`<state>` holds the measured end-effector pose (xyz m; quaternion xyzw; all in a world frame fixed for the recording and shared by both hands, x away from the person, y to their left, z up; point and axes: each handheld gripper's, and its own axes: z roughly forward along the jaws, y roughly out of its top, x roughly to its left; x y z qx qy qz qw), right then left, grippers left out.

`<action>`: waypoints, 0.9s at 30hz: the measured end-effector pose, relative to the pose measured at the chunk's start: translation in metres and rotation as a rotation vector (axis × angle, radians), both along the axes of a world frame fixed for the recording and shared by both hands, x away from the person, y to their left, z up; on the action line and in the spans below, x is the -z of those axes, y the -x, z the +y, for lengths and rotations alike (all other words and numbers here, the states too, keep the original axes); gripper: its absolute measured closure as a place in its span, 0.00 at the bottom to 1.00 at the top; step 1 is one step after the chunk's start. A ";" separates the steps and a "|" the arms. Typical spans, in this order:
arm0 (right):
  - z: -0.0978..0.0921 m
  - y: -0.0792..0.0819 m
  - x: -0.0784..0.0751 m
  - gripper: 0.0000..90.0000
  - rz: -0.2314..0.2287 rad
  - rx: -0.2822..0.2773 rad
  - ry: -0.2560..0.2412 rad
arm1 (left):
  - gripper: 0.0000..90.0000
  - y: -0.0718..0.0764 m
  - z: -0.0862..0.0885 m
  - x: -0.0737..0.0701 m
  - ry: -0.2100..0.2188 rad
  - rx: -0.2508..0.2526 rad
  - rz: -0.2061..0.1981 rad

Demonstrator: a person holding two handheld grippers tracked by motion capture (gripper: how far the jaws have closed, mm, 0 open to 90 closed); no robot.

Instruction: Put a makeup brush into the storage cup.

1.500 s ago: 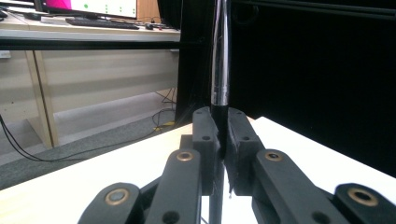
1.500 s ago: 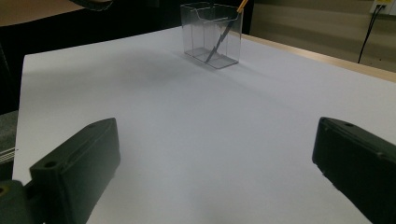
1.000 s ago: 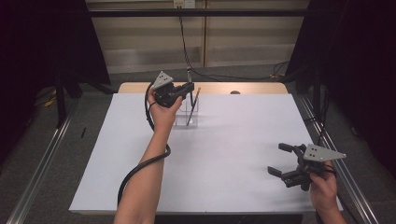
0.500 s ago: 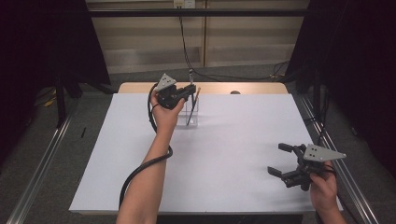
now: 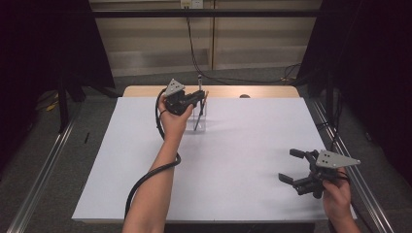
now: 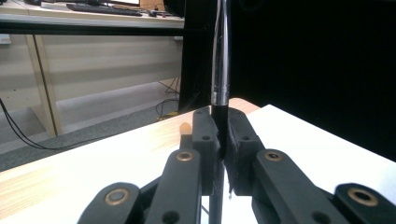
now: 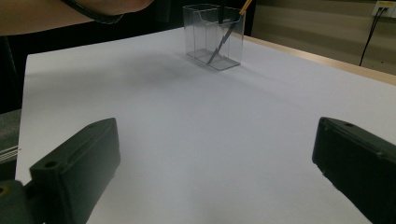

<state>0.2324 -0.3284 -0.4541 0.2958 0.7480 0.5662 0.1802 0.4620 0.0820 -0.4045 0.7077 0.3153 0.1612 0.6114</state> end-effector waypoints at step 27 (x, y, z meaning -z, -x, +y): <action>0.000 0.001 0.000 0.01 -0.002 -0.005 -0.002 | 0.93 -0.001 -0.003 0.011 -0.016 -0.009 0.016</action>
